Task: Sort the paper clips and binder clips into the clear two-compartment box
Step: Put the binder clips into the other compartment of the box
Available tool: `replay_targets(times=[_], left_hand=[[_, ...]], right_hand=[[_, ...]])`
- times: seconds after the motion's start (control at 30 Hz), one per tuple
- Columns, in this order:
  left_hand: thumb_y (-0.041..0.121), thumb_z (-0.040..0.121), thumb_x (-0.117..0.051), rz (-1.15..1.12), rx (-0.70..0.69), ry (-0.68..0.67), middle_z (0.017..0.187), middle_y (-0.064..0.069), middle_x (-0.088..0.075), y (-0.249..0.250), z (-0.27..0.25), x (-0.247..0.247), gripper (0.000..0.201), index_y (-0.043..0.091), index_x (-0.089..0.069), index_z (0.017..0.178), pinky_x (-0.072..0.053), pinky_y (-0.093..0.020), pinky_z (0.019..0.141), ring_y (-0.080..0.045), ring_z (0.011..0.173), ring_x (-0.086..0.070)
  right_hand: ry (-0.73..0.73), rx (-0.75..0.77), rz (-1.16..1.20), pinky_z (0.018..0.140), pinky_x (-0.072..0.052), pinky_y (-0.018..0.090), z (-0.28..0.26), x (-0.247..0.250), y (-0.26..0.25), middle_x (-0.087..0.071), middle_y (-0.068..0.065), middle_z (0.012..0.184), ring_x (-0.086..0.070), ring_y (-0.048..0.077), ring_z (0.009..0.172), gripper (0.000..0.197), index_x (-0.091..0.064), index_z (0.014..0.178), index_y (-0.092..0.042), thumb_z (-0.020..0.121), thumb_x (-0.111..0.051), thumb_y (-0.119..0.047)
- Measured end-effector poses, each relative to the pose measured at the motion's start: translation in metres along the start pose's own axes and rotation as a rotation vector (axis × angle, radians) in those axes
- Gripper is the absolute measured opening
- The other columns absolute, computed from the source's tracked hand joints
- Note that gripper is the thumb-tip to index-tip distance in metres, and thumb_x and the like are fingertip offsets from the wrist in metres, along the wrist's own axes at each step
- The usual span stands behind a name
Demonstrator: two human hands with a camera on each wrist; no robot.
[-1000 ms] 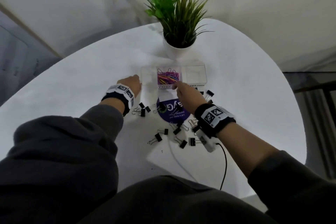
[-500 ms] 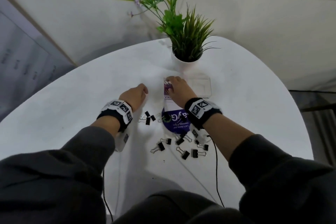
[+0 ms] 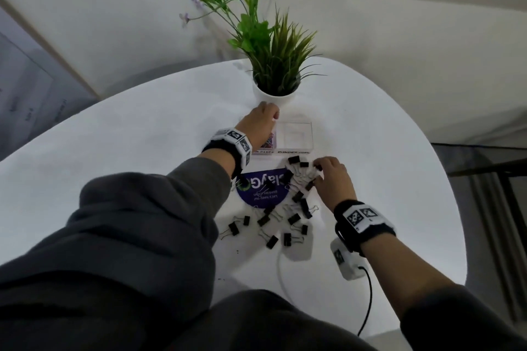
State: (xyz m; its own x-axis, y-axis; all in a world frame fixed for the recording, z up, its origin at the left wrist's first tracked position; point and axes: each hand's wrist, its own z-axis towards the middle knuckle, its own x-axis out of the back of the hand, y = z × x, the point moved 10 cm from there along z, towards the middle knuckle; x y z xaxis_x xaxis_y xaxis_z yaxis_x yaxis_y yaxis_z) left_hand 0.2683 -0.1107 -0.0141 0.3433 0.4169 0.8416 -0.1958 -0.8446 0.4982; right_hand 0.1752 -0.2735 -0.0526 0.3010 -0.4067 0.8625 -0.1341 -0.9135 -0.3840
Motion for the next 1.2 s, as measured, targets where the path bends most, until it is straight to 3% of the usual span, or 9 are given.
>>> replay_targets(times=[0.1, 0.23, 0.37, 0.5, 0.67, 0.87, 1.03, 1.13, 1.2], left_hand=[[0.011, 0.091, -0.05, 0.119, -0.087, 0.025, 0.129, -0.015, -0.051, 0.0, -0.016, -0.009, 0.028, 0.005, -0.055, 0.118, -0.04, -0.04, 0.097, -0.032, 0.112, -0.054], [0.008, 0.079, -0.061, 0.294, -0.274, 0.127, 0.121, -0.01, -0.06, 0.024, -0.051, -0.015, 0.037, 0.012, -0.062, 0.115, -0.042, -0.043, 0.097, -0.032, 0.113, -0.057], [0.02, 0.094, -0.046, 0.453, -0.379, -0.178, 0.141, -0.007, -0.044, 0.048, -0.08, -0.07, 0.041, 0.016, -0.046, 0.134, -0.033, -0.038, 0.106, -0.026, 0.129, -0.041], [0.028, 0.092, -0.053, 0.424, -0.209, -0.243, 0.138, -0.009, -0.041, 0.032, -0.088, -0.094, 0.048, 0.013, -0.04, 0.136, -0.041, -0.038, 0.098, -0.028, 0.124, -0.043], [0.001, 0.088, -0.055, 0.408, -0.06, -0.302, 0.127, -0.015, -0.046, 0.006, -0.095, -0.108, 0.039, 0.005, -0.046, 0.126, -0.048, -0.039, 0.083, -0.032, 0.112, -0.05], [0.005, 0.091, -0.046, 0.346, -0.003, -0.291, 0.13, -0.017, -0.04, 0.004, -0.099, -0.103, 0.031, 0.0, -0.049, 0.122, -0.047, -0.037, 0.086, -0.032, 0.114, -0.047], [0.018, 0.095, -0.043, 0.228, 0.032, -0.166, 0.121, -0.017, -0.046, 0.0, -0.107, -0.085, 0.027, 0.0, -0.053, 0.112, -0.046, -0.037, 0.089, -0.031, 0.106, -0.049], [0.019, 0.099, -0.035, 0.22, 0.068, -0.18, 0.116, -0.017, -0.054, -0.002, -0.108, -0.086, 0.028, 0.0, -0.052, 0.112, -0.044, -0.039, 0.093, -0.031, 0.107, -0.05], [0.016, 0.1, -0.034, 0.142, 0.133, -0.205, 0.115, -0.019, -0.056, -0.005, -0.108, -0.091, 0.027, -0.001, -0.052, 0.111, -0.044, -0.041, 0.091, -0.033, 0.106, -0.053]], right_hand=[[-0.084, -0.017, -0.065, 0.106, -0.037, 0.036, -0.001, -0.009, 0.01, -0.034, 0.006, 0.151, -0.041, 0.03, 0.13, 0.052, -0.037, 0.14, -0.011, 0.09, -0.043, 0.003], [-0.149, 0.054, -0.215, 0.109, -0.038, 0.039, -0.002, -0.017, 0.004, -0.021, 0.003, 0.158, -0.031, 0.029, 0.139, 0.062, -0.025, 0.147, -0.014, 0.09, -0.038, 0.006], [-0.144, 0.083, -0.267, 0.101, -0.045, 0.041, -0.006, -0.021, -0.003, -0.028, 0.005, 0.154, -0.039, 0.033, 0.13, 0.061, -0.031, 0.145, -0.013, 0.088, -0.04, 0.008], [-0.114, 0.074, -0.219, 0.089, -0.049, 0.041, -0.012, -0.026, -0.006, -0.035, 0.011, 0.144, -0.043, 0.035, 0.121, 0.052, -0.042, 0.136, -0.012, 0.087, -0.043, 0.005], [-0.095, 0.043, -0.192, 0.085, -0.051, 0.042, -0.022, -0.035, -0.001, -0.042, 0.016, 0.132, -0.045, 0.034, 0.116, 0.03, -0.053, 0.119, -0.005, 0.089, -0.047, 0.001], [-0.122, -0.015, -0.106, 0.088, -0.047, 0.039, -0.022, -0.032, 0.004, -0.047, 0.017, 0.123, -0.049, 0.034, 0.11, 0.025, -0.053, 0.113, 0.0, 0.088, -0.049, -0.007], [-0.096, -0.071, 0.011, 0.078, -0.049, 0.038, -0.024, -0.018, 0.008, -0.044, 0.017, 0.116, -0.048, 0.026, 0.073, 0.011, -0.053, 0.089, -0.001, 0.089, -0.047, -0.01], [-0.211, -0.095, -0.011, 0.083, -0.045, 0.037, -0.028, -0.026, 0.01, -0.045, 0.013, 0.104, -0.048, 0.026, 0.082, 0.009, -0.047, 0.089, -0.007, 0.088, -0.047, -0.017], [-0.292, -0.084, -0.035, 0.08, -0.044, 0.035, -0.034, -0.035, 0.008, -0.047, 0.013, 0.112, -0.053, 0.029, 0.088, 0.023, -0.049, 0.105, -0.007, 0.088, -0.052, -0.022]])
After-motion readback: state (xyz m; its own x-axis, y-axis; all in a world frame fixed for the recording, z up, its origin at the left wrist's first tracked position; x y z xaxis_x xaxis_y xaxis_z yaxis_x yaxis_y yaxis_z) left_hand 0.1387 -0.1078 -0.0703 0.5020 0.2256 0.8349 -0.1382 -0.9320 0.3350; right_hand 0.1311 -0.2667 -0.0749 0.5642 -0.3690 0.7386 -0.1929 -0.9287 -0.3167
